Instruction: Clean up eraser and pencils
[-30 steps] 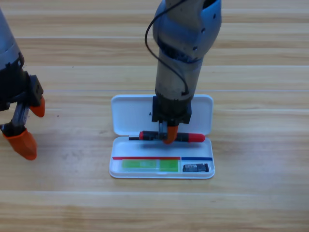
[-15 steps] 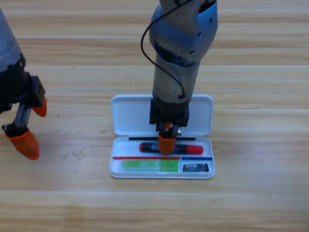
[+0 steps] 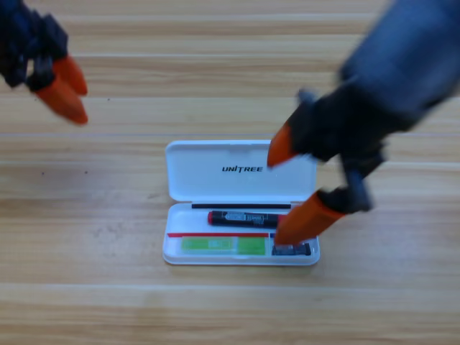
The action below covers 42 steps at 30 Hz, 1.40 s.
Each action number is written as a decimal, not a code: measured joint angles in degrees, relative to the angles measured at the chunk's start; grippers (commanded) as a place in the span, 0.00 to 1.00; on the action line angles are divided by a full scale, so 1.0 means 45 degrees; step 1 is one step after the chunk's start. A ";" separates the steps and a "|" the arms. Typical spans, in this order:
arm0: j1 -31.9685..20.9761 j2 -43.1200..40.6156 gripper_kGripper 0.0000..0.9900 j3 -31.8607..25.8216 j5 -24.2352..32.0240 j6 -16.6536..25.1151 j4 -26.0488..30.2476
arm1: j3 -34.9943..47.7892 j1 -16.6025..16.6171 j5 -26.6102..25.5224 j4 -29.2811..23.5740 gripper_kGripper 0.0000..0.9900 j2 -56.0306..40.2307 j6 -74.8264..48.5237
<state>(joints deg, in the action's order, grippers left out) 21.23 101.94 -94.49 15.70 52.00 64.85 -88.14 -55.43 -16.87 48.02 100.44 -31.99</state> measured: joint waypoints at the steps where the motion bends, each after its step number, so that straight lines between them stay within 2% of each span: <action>1: -0.0234 0.0181 0.00 -0.0253 0.0322 0.0235 -0.0003 | 0.0659 -0.0014 -0.0238 -0.0681 0.97 -0.0837 0.0273; 3: -0.0735 0.0663 0.00 -0.0743 0.0999 0.0552 -0.0033 | 0.1536 -0.0044 -0.0701 -0.1536 0.97 -0.2148 0.0599; 5: -0.1155 0.1225 0.00 -0.1147 0.1499 0.0595 -0.0167 | 0.1634 -0.0056 -0.1089 -0.1820 0.97 -0.2782 0.0813; 16: -0.1708 0.5510 0.00 -0.3976 0.4060 0.0751 -0.0298 | 0.1829 -0.0069 -0.2039 -0.1917 0.97 -0.3105 0.1555; 25: -0.1329 0.7964 0.00 -0.4138 0.5522 0.0971 -0.0298 | 0.1876 -0.0069 -0.2287 -0.1922 0.97 -0.3106 0.1708; 35: 0.0330 0.8127 0.00 -0.3879 0.5946 0.0755 0.0078 | 0.1877 -0.0069 -0.2287 -0.1922 0.97 -0.3107 0.1762; 42: 0.1077 0.6955 0.00 -0.3394 0.5845 0.0241 0.0104 | 0.1924 -0.0069 -0.2386 -0.1922 0.97 -0.3107 0.1778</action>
<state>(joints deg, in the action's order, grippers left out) 26.07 133.24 -109.76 42.00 53.08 65.32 -79.48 -55.74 -27.61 39.37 86.46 -23.99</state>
